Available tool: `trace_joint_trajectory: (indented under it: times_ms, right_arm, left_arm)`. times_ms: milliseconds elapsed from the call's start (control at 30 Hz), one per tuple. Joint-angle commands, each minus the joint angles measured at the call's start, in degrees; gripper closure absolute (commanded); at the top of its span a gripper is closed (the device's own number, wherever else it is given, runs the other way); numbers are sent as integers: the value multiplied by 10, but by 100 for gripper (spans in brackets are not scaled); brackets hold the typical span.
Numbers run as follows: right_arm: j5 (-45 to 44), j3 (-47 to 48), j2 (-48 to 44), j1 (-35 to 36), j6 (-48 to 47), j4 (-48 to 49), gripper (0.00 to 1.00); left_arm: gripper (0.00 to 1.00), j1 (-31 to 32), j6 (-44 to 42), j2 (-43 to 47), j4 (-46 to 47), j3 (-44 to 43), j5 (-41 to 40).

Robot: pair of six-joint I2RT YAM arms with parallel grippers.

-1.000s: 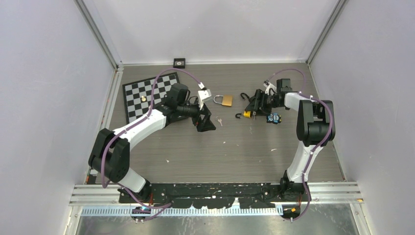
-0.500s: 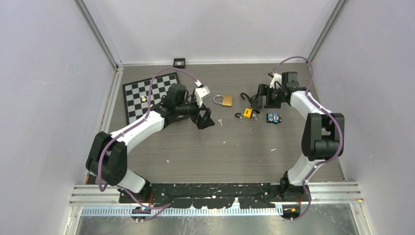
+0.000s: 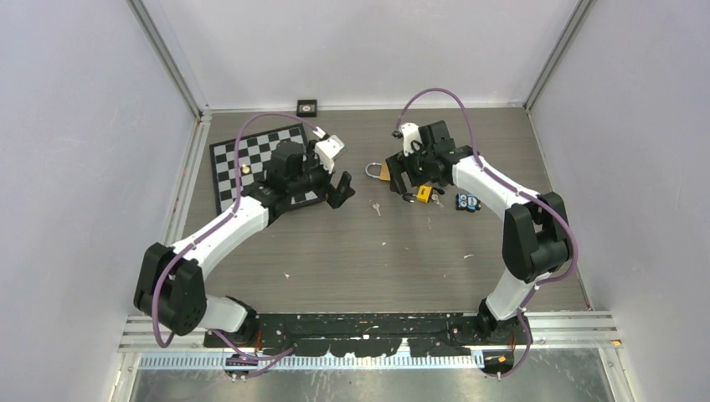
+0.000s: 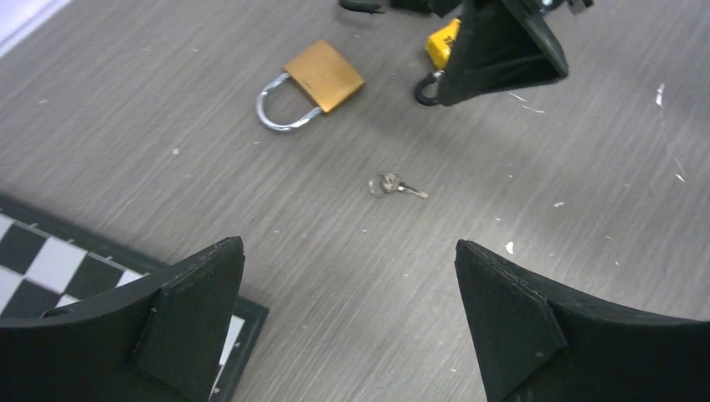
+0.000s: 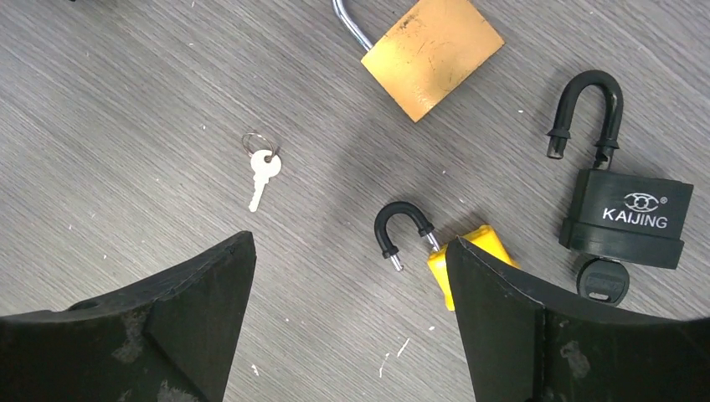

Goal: Unlock with the key

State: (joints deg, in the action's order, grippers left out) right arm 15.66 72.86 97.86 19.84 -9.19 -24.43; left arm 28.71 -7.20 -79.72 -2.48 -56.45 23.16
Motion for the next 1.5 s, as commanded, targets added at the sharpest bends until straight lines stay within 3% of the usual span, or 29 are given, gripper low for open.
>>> trace_joint_trajectory:
  times_ms: [0,133,200,333,433,600,800,1233,1333,1467]
  right_arm:
    - [-41,31,-24,0,-6,27,11]
    - [-48,22,-42,-1,33,54,11]
    - [-60,4,-62,-6,64,74,8]
    - [-62,10,-95,-31,92,38,5]
    - [-62,26,-111,-40,92,-13,5]
    - [-27,5,-161,-44,69,-63,5]
    - [-21,-75,-253,-47,71,-32,5]
    - [7,-152,-352,-81,66,12,4]
    - [2,-148,-354,-82,68,9,5]
    - [-15,-140,-368,-84,88,13,4]
  left_arm:
    - [0,-15,14,38,66,28,-57]
    - [0,-23,46,54,196,98,-84]
    - [0,-25,58,48,206,104,-66]
    - [0,-25,36,3,102,38,12]
    - [7,-25,32,-42,54,-12,66]
    - [6,-24,44,-156,-46,-110,115]
    - [6,-20,64,-255,-100,-191,138]
    - [11,22,58,-377,-222,-335,59]
    - [1,23,52,-361,-225,-331,55]
    - [0,23,59,-302,-153,-262,17]
